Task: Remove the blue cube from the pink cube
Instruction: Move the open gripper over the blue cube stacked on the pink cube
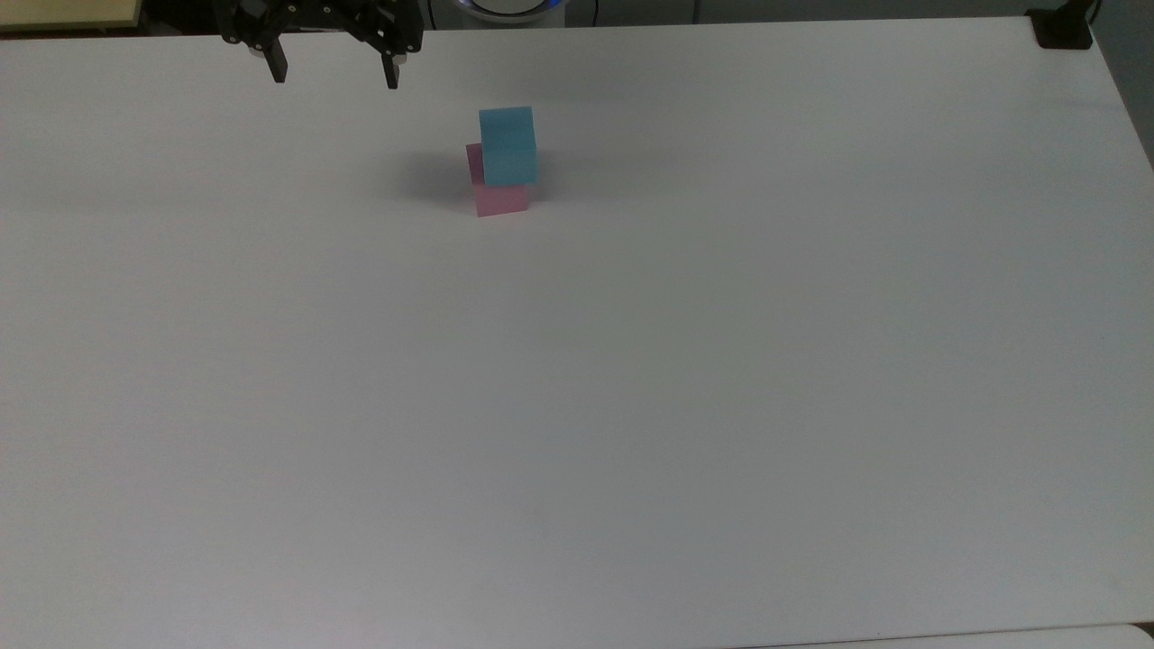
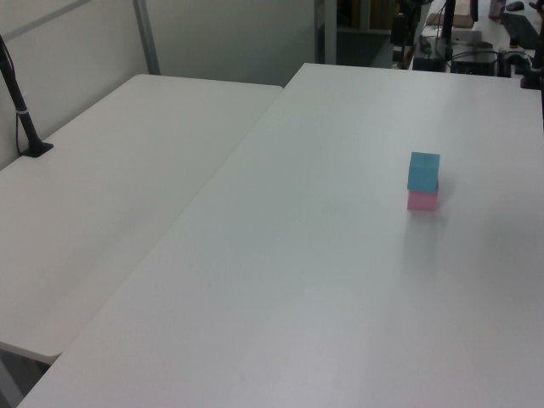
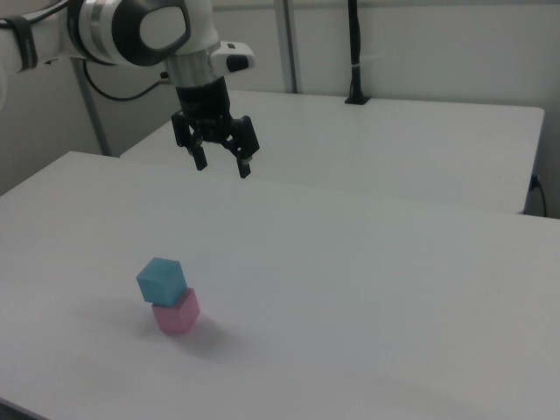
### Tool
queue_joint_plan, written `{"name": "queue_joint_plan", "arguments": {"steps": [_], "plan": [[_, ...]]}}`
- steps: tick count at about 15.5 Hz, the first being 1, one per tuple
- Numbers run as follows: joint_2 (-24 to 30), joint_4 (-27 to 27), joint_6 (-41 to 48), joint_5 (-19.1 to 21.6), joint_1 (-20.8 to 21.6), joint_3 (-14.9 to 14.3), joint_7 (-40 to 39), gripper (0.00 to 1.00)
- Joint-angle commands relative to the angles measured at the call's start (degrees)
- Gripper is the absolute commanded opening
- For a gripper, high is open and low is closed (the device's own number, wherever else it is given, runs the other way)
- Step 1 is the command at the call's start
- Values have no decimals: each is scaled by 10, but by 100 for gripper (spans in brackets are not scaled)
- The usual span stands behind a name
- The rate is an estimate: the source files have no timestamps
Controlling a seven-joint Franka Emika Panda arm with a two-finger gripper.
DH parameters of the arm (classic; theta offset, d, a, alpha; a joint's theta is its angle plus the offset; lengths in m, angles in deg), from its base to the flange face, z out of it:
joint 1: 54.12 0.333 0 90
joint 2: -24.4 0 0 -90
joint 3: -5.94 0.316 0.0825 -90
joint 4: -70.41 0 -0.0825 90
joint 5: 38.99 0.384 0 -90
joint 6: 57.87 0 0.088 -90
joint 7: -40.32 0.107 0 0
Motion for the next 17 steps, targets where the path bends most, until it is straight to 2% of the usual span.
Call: {"name": "queue_joint_plan", "arguments": {"steps": [1, 12, 17], "plan": [[7, -13, 34, 21, 5, -16, 5, 100], [15, -8, 29, 20, 1, -14, 5, 100], [102, 100, 34, 20, 9, -8, -2, 100]]}}
